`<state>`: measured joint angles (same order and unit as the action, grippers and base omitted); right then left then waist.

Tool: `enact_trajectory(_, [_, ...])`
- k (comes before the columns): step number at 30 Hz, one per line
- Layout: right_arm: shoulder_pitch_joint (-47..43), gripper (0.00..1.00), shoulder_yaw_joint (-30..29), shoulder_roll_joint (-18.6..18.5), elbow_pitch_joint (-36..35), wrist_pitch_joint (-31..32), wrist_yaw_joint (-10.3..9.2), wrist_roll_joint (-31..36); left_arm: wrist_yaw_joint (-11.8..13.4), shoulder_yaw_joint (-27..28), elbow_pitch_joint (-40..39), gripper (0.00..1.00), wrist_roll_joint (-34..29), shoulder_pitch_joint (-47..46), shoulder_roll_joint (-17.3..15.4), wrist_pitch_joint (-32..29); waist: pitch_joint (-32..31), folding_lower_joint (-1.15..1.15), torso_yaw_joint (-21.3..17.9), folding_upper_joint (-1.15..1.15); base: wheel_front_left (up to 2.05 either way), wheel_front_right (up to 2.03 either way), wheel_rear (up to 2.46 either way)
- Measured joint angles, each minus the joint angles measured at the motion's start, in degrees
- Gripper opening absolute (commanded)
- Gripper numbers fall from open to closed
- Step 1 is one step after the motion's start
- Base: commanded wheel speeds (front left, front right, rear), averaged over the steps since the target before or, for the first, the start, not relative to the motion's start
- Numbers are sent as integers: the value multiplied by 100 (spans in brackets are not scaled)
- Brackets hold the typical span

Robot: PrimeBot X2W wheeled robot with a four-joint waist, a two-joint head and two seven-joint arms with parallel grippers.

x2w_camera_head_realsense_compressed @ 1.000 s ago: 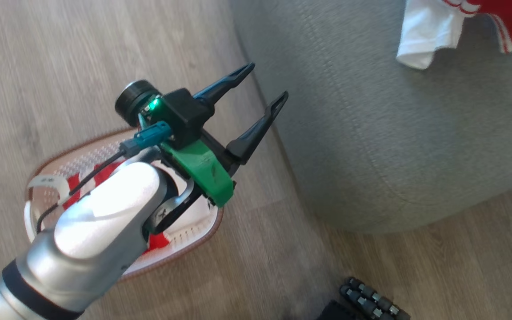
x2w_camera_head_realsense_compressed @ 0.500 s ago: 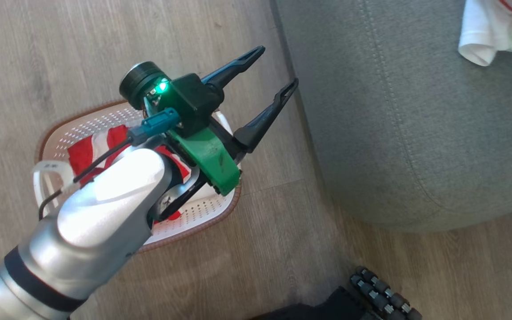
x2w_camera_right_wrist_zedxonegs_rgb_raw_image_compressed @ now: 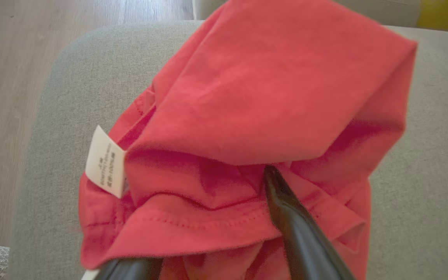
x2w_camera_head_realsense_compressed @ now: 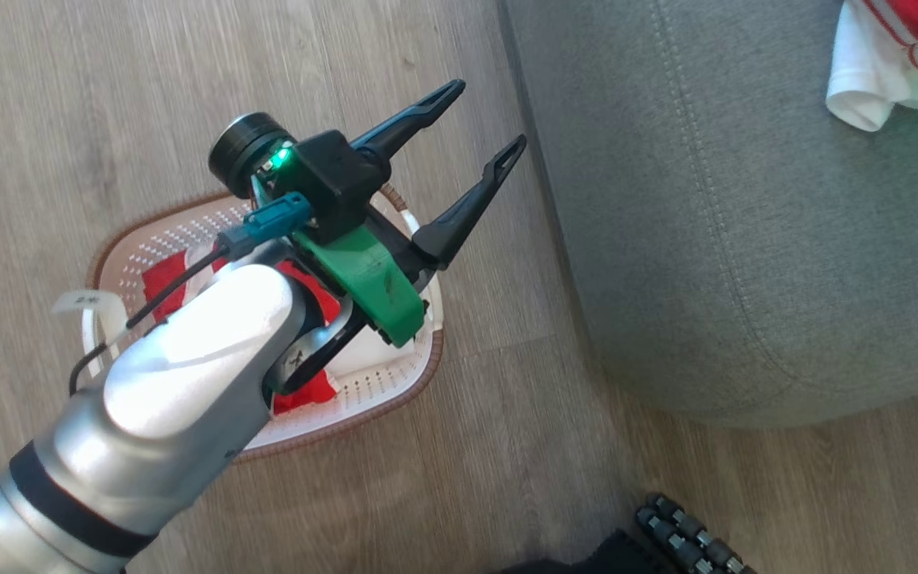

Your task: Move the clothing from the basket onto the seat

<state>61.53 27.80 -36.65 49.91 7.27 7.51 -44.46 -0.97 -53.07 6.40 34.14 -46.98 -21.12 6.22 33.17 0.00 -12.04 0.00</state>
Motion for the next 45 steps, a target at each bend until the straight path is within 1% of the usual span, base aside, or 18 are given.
enact_trajectory(8, [4, 100, 365, -69, 55, 397, 0, -213, 49, 5, 189, 100, 124, 90, 32, 207, -480, 0, -71, 0, 0, 0, 0])
enact_trajectory(14, [-206, 100, 622, -205, -155, 668, 0, -385, 120, 19, 305, 100, 267, 519, 4, 358, -999, -1, -149, 0, 0, 0, 0])
enact_trajectory(18, [-459, 100, 612, -401, -393, 504, -1, -571, 209, 47, 319, 100, 386, 766, -5, 458, -1383, -1, -181, 0, 0, 0, 0])
enact_trajectory(23, [-694, 100, 542, -662, -838, 66, -1, -633, 342, 183, 321, 100, 505, 1065, -14, 593, -1855, -1, -141, 1, 0, 0, 0])
enact_trajectory(29, [-1165, 100, 238, -817, -1371, -503, 0, -638, 492, 367, 316, 100, 606, 1362, -52, 699, -2313, -1, 61, 1, 0, 0, 0])
enact_trajectory(32, [-1378, 100, 105, -836, -1529, -664, -1, -593, 558, 443, 304, 100, 654, 1469, -100, 705, -2426, -1, 162, 0, 0, 0, 0])
enact_trajectory(34, [-1695, 100, -125, -833, -1762, -886, -1, -483, 695, 608, 300, 100, 699, 1649, -186, 755, -2568, -1, 317, 1, 0, 0, 0])
enact_trajectory(36, [-1930, 100, -336, -810, -1933, -1035, -1, -398, 754, 703, 292, 100, 706, 1762, -229, 756, -2651, -1, 421, 1, 0, 0, 0])
enact_trajectory(42, [-2894, 100, -1201, -575, -2444, -1444, -1, 11, 861, 906, 212, 100, 713, 2047, -250, 801, -2823, -1, 784, 1, 0, 0, 0])
enact_trajectory(45, [-3452, 100, -1706, -247, -2822, -1546, -1, 338, 959, 1084, 194, 100, 712, 2215, -312, 805, -2903, -1, 951, 1, 0, 0, 0])
